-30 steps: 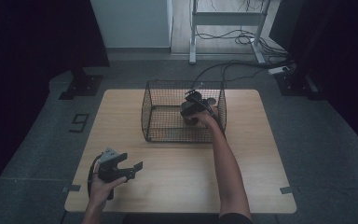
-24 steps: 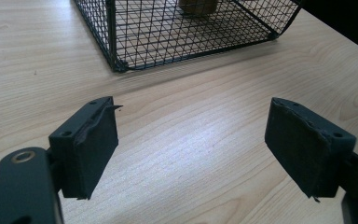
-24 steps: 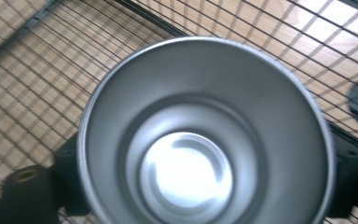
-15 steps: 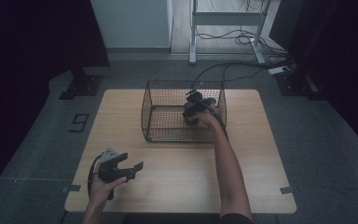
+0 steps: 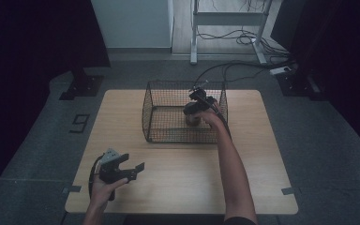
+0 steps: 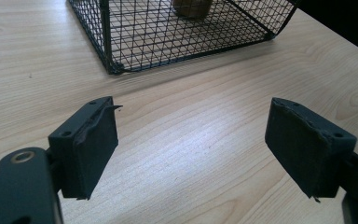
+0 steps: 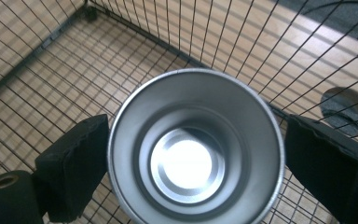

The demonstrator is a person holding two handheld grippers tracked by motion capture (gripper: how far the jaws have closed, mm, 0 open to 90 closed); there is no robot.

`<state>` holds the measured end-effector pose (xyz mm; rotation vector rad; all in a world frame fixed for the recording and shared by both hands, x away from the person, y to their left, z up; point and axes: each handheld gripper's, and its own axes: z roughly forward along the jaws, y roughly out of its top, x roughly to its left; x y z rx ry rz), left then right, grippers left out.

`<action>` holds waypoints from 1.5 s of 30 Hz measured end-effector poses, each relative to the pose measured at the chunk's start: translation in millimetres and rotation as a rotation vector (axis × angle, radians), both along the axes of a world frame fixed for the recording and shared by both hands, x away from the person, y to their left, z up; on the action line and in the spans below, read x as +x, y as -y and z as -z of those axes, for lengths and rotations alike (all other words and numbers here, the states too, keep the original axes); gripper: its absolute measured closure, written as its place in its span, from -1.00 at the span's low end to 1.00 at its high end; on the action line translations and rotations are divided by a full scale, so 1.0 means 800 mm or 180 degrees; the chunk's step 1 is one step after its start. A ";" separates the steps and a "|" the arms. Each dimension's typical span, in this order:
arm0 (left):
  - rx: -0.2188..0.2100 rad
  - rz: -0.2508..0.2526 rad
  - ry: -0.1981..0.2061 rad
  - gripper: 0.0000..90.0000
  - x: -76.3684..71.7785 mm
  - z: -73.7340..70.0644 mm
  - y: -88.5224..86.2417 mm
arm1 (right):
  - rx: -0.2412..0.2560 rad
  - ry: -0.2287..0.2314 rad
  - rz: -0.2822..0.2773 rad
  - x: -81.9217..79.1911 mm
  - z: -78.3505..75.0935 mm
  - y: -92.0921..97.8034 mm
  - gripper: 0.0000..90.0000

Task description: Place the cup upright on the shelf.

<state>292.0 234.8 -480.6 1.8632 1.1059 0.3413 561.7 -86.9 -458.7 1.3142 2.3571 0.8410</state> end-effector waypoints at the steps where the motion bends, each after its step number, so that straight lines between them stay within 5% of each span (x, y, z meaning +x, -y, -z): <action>1: 0.0001 -0.0001 0.0000 -0.62 0.000 0.000 0.000 | 0.0032 0.0034 0.0003 -0.002 -0.003 0.001 -0.82; 12: 0.0005 -0.0014 0.0014 -0.62 -0.001 -0.002 -0.001 | 0.0413 0.0302 0.0002 -0.025 -0.041 0.008 -0.76; 25: -0.0004 -0.0050 0.0024 -0.62 -0.002 -0.003 -0.004 | 0.0606 0.0446 -0.0086 -0.062 -0.070 0.013 -0.71; 45: 0.0042 -0.0063 0.0024 -0.62 -0.002 -0.004 -0.004 | 0.0769 0.0844 -0.0235 -0.176 -0.079 0.070 -0.61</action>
